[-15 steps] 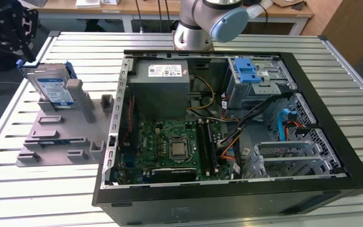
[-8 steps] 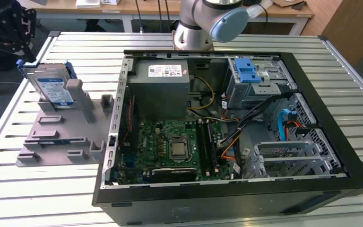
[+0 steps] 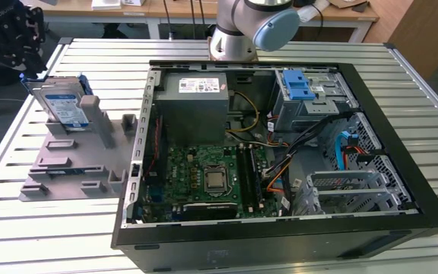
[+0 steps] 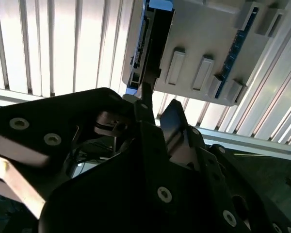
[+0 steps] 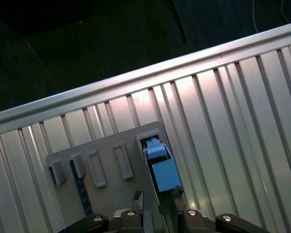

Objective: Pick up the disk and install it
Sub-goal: 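Pick up the disk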

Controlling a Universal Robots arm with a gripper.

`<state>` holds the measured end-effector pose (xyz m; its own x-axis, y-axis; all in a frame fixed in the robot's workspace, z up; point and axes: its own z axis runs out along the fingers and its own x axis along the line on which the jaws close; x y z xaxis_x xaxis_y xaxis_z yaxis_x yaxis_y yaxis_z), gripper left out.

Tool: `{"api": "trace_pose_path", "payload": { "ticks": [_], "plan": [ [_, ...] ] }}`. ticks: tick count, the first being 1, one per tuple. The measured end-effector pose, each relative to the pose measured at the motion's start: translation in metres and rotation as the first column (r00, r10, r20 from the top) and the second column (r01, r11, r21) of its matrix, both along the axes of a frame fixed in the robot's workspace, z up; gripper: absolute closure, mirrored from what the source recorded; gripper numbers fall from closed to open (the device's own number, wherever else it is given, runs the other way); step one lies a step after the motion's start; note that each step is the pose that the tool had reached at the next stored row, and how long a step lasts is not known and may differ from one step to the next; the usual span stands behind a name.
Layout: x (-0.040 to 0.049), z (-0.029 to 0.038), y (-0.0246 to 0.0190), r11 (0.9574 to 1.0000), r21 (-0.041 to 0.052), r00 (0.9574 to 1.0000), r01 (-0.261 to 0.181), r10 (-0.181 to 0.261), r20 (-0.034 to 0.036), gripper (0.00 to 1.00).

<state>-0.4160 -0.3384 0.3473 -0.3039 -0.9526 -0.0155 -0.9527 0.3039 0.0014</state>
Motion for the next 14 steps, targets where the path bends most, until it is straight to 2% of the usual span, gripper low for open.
{"api": "trace_pose_path", "payload": {
  "ticks": [1, 2, 4, 5, 6, 7, 10, 12, 14],
  "plan": [
    [0.0000, -0.0003, 0.0000, 0.9999, 0.0001, 0.9999, -0.017, 0.017, 0.0001, 0.65],
    [0.0000, -0.0007, 0.0000, 0.9994, 0.0001, 0.9994, -0.035, 0.035, 0.0002, 0.65],
    [0.0000, -0.0012, 0.0001, 0.9975, 0.0001, 0.9975, -0.070, 0.070, 0.0000, 0.53],
    [0.0000, -0.0015, 0.0001, 0.9961, 0.0001, 0.9961, -0.088, 0.088, 0.0000, 0.53],
    [0.0000, -0.0023, 0.0000, 0.9918, 0.0001, 0.9918, -0.128, 0.128, 0.0001, 0.47],
    [0.0000, -0.0027, 0.0000, 0.9898, 0.0001, 0.9898, -0.142, 0.142, 0.0002, 0.41],
    [-0.0026, -0.0048, 0.0003, 0.9876, 0.0000, 0.9876, -0.157, 0.157, 0.0001, 0.41],
    [-0.0053, -0.0068, 0.0025, 0.9870, 0.0001, 0.9870, -0.161, 0.161, 0.0002, 0.41],
    [-0.0054, -0.0075, 0.0034, 0.9838, 0.0000, 0.9838, -0.179, 0.179, 0.0003, 0.41]
  ]
}}
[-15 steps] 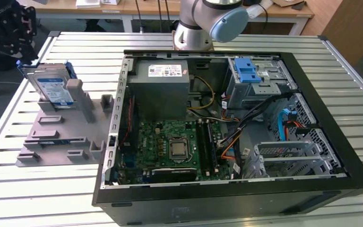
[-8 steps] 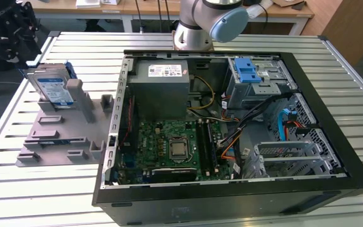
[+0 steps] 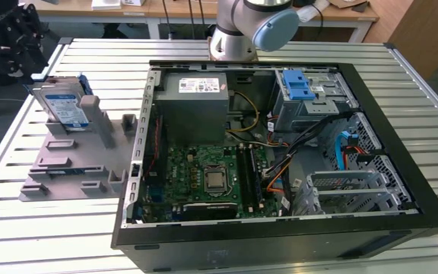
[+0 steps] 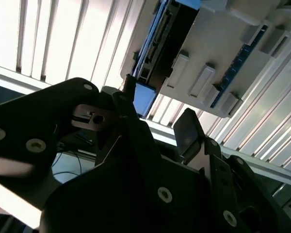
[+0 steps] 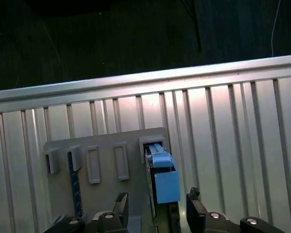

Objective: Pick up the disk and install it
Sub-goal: 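Pick up the disk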

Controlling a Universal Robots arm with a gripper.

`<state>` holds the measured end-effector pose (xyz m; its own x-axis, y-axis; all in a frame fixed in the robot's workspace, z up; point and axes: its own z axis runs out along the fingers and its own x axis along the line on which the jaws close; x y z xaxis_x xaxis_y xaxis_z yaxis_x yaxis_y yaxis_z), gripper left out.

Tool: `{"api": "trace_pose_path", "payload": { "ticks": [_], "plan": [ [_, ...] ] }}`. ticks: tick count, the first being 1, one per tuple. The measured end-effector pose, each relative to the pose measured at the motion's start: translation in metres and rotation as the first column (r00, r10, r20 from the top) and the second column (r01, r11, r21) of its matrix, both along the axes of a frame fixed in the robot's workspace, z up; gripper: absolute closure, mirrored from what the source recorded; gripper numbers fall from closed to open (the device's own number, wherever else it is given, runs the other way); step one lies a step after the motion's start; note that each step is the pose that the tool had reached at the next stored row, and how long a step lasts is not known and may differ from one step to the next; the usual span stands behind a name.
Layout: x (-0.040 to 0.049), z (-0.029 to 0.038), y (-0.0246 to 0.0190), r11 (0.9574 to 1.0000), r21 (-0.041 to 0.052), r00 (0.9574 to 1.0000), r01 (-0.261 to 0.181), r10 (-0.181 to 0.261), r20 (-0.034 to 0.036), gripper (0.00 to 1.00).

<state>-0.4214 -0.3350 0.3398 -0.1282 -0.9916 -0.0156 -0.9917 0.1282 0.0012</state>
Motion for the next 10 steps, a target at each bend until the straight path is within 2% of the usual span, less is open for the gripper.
{"api": "trace_pose_path", "payload": {
  "ticks": [3, 7, 10],
  "plan": [
    [0.0000, -0.0012, 0.0001, 0.9990, 0.0000, 0.9990, -0.045, 0.045, 0.0000, 0.41],
    [-0.0002, -0.0031, 0.0001, 0.9944, 0.0000, 0.9944, -0.105, 0.105, 0.0001, 0.41],
    [-0.0039, -0.0046, 0.0016, 0.9941, -0.0039, 0.9941, -0.108, 0.108, 0.0096, 0.41]
  ]
}}
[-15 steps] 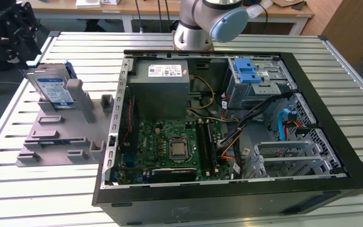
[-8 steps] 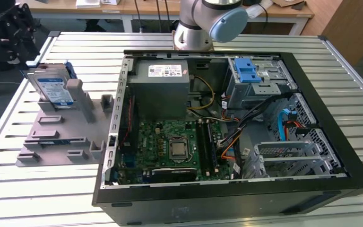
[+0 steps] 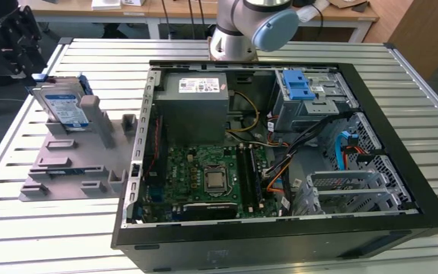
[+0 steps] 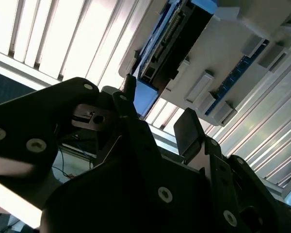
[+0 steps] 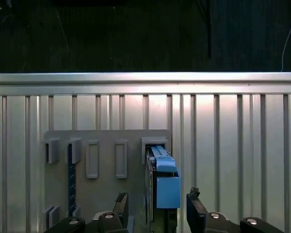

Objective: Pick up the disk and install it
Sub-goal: 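Pick up the disk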

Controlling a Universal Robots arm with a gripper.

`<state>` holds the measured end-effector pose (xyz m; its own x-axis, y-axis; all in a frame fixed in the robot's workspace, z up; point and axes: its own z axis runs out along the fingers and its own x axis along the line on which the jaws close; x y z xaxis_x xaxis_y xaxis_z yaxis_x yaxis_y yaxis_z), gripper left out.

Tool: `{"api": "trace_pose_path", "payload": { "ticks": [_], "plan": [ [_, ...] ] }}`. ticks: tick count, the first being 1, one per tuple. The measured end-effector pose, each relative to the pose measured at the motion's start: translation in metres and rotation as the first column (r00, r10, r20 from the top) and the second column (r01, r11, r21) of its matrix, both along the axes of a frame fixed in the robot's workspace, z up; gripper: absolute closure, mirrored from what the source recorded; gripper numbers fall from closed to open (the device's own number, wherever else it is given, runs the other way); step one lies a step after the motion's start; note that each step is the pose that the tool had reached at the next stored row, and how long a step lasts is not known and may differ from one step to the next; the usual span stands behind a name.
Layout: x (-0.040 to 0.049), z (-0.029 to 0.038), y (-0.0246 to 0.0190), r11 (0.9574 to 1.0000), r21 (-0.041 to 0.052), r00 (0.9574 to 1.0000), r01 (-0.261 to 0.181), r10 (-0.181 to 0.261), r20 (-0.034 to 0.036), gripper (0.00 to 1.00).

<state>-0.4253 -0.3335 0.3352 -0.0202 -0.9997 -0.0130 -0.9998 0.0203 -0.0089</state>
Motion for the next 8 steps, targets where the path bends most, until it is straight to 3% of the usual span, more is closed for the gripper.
{"api": "trace_pose_path", "payload": {
  "ticks": [3, 8],
  "plan": [
    [-0.0028, -0.0025, 0.0031, 0.9999, -0.0107, 1.0000, 0.000, 0.000, 0.0084, 0.41],
    [-0.0052, -0.0070, 0.0087, 0.9999, -0.0132, 1.0000, -0.001, 0.001, 0.0082, 0.41]
  ]
}}
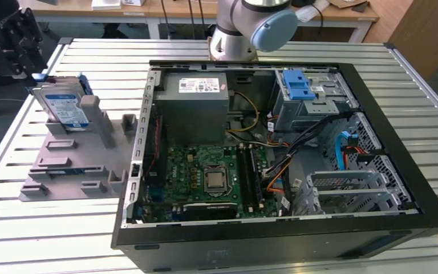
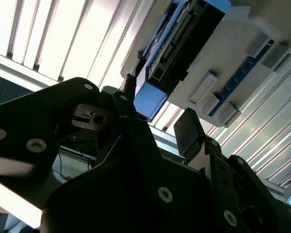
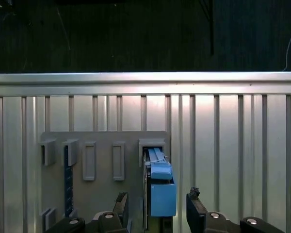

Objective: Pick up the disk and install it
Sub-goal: 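Pick up the disk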

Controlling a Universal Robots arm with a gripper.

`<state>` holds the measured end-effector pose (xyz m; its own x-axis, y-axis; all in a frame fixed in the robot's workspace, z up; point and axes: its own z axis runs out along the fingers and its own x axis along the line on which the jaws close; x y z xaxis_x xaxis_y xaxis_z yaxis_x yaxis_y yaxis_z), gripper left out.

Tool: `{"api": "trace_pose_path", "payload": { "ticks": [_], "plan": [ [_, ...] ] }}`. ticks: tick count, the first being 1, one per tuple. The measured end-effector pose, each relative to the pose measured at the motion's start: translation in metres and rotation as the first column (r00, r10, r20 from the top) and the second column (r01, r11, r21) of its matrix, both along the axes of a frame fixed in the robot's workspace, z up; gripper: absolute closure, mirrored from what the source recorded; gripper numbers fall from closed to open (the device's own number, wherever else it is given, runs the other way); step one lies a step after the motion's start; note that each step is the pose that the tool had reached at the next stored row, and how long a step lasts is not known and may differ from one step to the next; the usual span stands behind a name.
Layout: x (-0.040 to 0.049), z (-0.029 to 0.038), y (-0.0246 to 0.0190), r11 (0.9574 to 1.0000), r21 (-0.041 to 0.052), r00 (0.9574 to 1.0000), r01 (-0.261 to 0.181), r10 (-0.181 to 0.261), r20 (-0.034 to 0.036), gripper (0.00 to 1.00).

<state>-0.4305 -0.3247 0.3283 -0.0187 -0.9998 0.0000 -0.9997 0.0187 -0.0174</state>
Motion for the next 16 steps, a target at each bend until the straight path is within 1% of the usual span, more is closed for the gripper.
{"api": "trace_pose_path", "payload": {
  "ticks": [3, 7, 11, 12, 13, 16],
  "plan": [
    [-0.0003, -0.0044, 0.0009, 1.0000, -0.0013, 1.0000, -0.002, 0.002, 0.0001, 0.41],
    [-0.0003, -0.0111, 0.0010, 0.9999, -0.0097, 1.0000, -0.002, 0.002, 0.0001, 0.41],
    [-0.0006, -0.0168, 0.0010, 0.9999, -0.0105, 1.0000, -0.002, 0.002, 0.0004, 0.41],
    [-0.0008, -0.0179, 0.0010, 0.9999, -0.0106, 1.0000, -0.002, 0.002, 0.0007, 0.43],
    [-0.0010, -0.0191, 0.0010, 0.9999, -0.0106, 1.0000, -0.002, 0.002, 0.0009, 0.49],
    [-0.0015, -0.0225, 0.0010, 0.9999, -0.0107, 1.0000, -0.002, 0.002, 0.0009, 0.49]
  ]
}}
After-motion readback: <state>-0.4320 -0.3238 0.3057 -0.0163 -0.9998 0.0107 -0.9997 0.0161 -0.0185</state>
